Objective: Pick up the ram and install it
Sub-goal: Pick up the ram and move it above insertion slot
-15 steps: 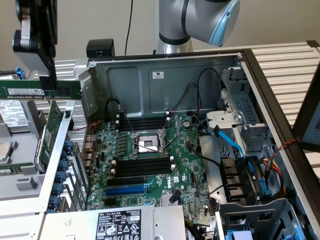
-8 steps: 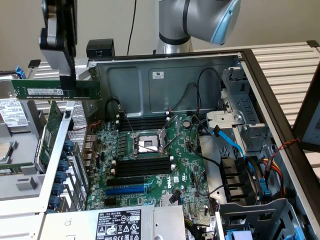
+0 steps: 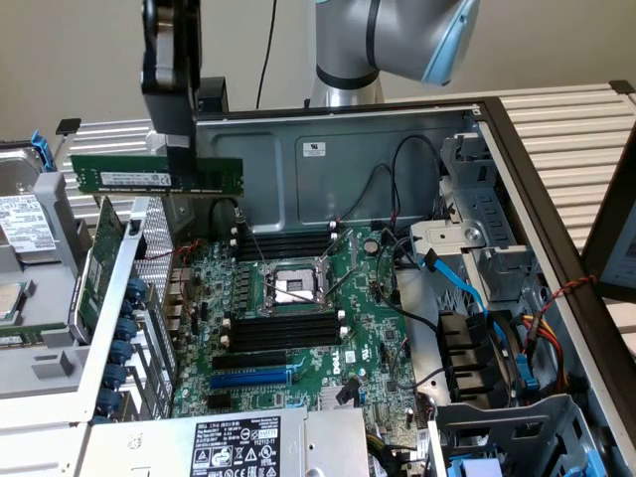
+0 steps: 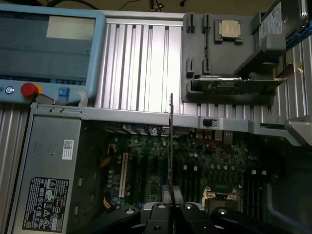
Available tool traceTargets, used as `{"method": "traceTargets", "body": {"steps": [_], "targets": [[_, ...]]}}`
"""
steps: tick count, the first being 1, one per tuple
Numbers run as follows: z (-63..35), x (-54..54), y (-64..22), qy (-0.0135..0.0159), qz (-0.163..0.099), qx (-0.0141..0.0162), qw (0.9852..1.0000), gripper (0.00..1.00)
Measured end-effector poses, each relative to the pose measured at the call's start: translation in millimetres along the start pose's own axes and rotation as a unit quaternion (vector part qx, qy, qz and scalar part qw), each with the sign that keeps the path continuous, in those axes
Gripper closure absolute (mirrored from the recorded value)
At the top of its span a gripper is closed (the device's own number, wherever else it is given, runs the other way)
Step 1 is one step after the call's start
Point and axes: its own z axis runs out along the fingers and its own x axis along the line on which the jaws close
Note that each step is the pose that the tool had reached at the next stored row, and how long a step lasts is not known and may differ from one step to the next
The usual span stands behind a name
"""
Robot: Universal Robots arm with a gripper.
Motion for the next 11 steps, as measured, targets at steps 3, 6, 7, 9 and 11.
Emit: {"method": "traceTargets", "body": {"steps": [3,6,7,9,11], "targets": [[-2.2,0.4,-13.5,0.0000,0.000,0.0009,1.0000,0.87],[-4.0,0.6,-25.8,0.0002,0.000,0.0048,1.0000,0.87],[-4.3,0.5,-29.1,0.0002,0.000,0.0073,1.0000,0.87],[-4.8,0.1,-34.9,0.0004,0.000,0.0135,0.9999,0.87],[-5.4,-0.9,-39.3,0.0007,0.000,0.0221,0.9998,0.87]]}}
